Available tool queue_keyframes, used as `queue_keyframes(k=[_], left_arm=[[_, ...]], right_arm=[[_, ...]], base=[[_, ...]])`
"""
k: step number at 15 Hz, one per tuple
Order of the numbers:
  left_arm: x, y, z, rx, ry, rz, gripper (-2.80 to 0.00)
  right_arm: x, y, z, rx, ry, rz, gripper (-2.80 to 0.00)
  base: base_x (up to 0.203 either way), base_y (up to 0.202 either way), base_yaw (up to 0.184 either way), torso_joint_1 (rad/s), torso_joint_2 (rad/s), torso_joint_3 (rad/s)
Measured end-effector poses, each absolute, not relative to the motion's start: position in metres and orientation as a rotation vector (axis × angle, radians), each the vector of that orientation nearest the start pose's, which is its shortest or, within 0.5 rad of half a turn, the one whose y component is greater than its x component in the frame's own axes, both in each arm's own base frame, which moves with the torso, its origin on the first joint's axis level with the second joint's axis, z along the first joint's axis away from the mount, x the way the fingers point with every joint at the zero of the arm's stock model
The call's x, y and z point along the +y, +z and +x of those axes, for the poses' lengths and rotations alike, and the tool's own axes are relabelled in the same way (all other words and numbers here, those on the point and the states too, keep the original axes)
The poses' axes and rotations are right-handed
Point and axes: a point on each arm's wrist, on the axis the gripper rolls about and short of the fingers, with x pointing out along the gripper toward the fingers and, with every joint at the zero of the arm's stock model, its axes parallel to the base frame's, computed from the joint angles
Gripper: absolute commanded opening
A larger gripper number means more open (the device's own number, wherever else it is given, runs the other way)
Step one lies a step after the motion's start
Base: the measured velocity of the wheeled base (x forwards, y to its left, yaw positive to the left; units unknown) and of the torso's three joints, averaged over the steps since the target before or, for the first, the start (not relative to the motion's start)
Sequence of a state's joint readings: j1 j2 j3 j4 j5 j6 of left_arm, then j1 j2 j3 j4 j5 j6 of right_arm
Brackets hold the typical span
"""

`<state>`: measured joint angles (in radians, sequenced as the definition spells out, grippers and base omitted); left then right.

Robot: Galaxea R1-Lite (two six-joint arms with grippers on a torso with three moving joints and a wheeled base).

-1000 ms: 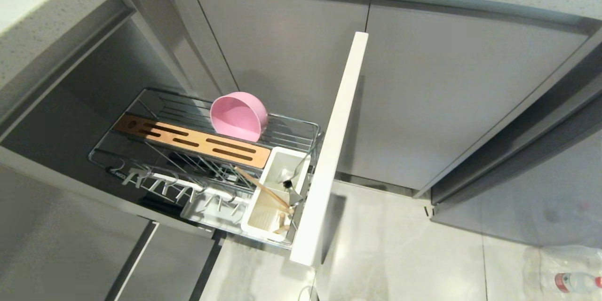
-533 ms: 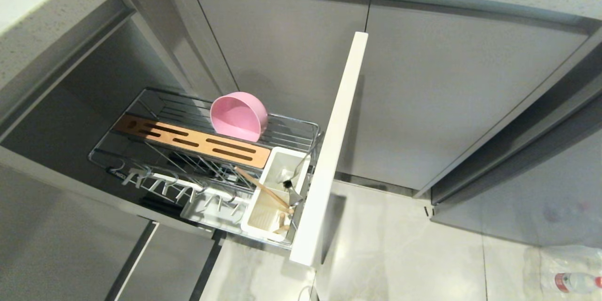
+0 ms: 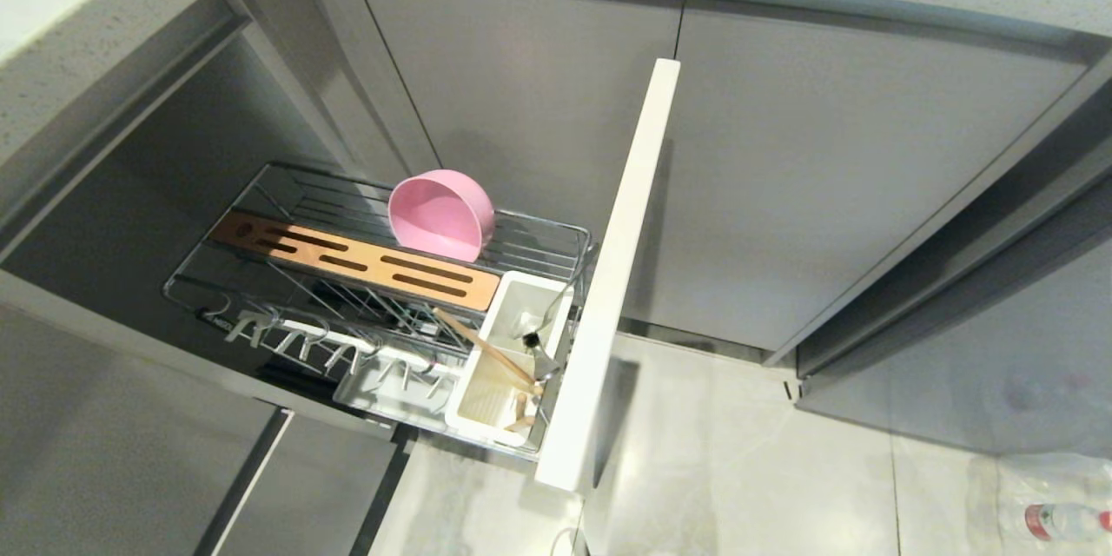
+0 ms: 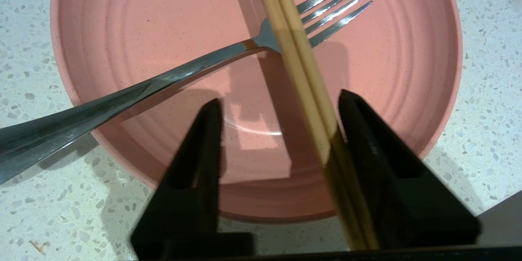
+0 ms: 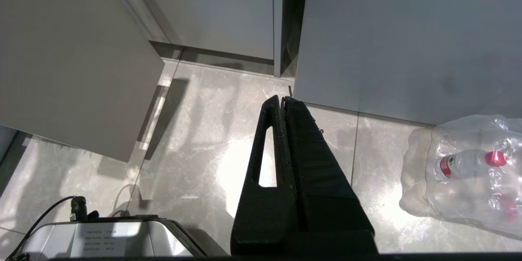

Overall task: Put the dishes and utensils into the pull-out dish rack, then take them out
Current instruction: Pick up the chopsticks and place it in the cupboard

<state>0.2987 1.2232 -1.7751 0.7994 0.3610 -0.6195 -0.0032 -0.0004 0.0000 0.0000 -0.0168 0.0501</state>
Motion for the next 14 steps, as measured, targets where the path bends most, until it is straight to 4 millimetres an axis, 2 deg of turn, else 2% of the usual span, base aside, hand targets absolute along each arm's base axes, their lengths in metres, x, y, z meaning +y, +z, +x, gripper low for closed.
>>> queue_keyframes(k=[9, 12, 14], left_arm=[[0.038, 0.415, 0.096, 0.030, 0.709, -0.584, -2.80], [0.033, 0.432, 0.083, -0.055, 0.666, -0.585, -2.80], [0.026, 0.448, 0.066, -0.133, 0.547, -0.585, -2.80]], right_arm=[[0.000, 0.075, -0.023, -0.001, -0.020, 0.050, -2.80], [0.000, 0.075, -0.023, -0.001, -0.020, 0.050, -2.80], [0.000, 0.075, -0.023, -0.001, -0.020, 0.050, -2.80]], base=[[0.000, 0.000, 0.000, 0.000, 0.00, 0.000], [0.000, 0.000, 0.000, 0.000, 0.00, 0.000], [0.000, 0.000, 0.000, 0.000, 0.00, 0.000]])
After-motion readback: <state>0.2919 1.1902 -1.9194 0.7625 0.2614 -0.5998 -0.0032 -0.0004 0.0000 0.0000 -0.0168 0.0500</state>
